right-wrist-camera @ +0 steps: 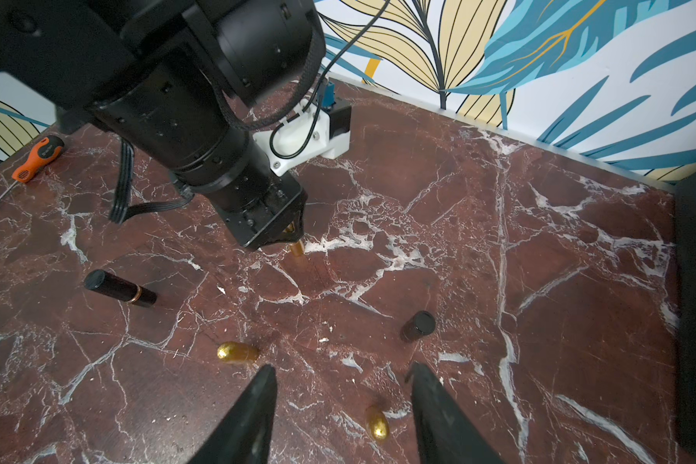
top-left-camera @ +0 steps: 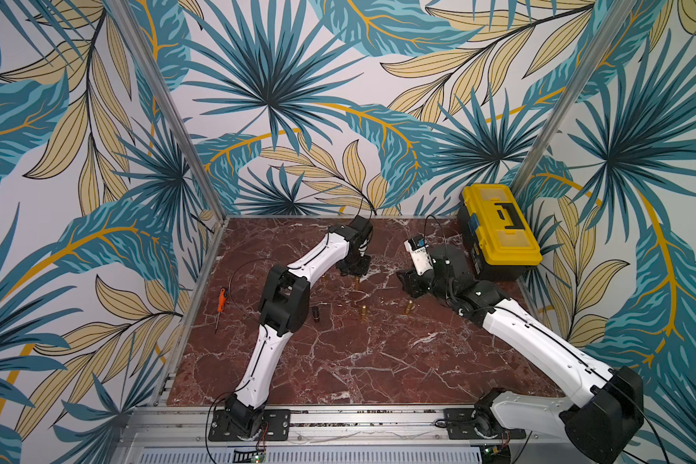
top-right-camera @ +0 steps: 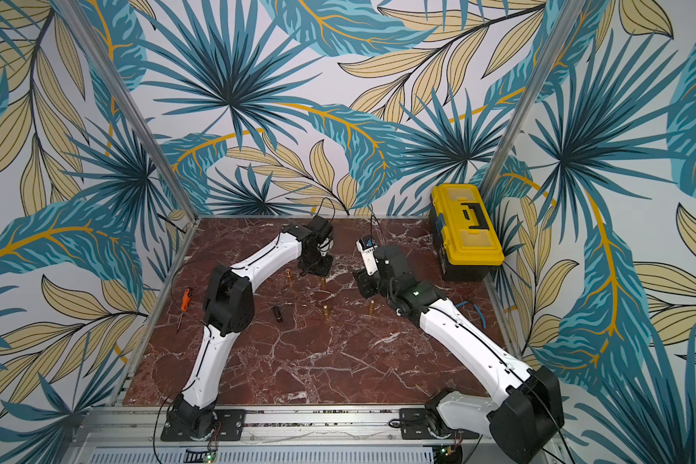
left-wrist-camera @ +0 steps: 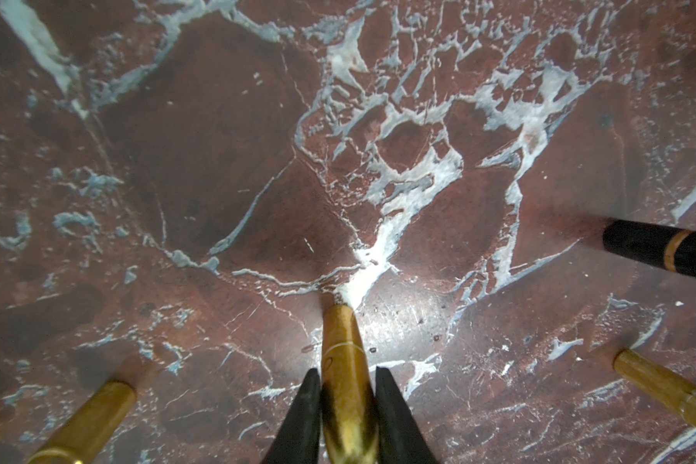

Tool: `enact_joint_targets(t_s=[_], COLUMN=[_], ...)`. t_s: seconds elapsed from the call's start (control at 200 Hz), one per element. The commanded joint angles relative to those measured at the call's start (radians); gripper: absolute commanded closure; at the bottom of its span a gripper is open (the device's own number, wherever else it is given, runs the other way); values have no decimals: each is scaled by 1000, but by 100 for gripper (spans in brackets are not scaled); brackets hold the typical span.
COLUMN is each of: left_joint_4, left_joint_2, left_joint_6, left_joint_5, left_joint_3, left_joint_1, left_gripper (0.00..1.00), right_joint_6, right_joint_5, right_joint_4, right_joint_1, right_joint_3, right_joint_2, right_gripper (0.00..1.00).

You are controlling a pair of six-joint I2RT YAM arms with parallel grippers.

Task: Open the lipstick cap
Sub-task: Pick up the lipstick at the center of the board.

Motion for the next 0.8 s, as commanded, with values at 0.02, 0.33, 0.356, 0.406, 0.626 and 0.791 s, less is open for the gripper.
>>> enact_joint_targets(t_s=[0.02,0.33,0.356,0.406,0.626,0.791], left_joint_4=[-13,-11,-11,-13,-12,-11], left_joint_2=[18,0,-6,-16,-86,-147], left_joint_6=[12,11,11,9,-4,-9], left_joint_5=[-23,-30,-29,-23,10,36], left_joint_3=[-12,-22,-22,-22,-24,-31], left_joint_1=[3,4,6,6,14,17], left_gripper=[79,84,85,85,89,88], right_joint_6=[-3,2,1,1,-1,-2], right_joint_5=[-8,-16,-16,-17,-25,-31], right_joint_4=[13,17,17,16,18,22], right_joint_1=[-2,-2,-3,-2,-2,-2], right_joint_3=[-17,-7,-5,-2,10,16], right_joint_2=[12,28,30,34,41,38], right_gripper=[45,45,45,45,45,45])
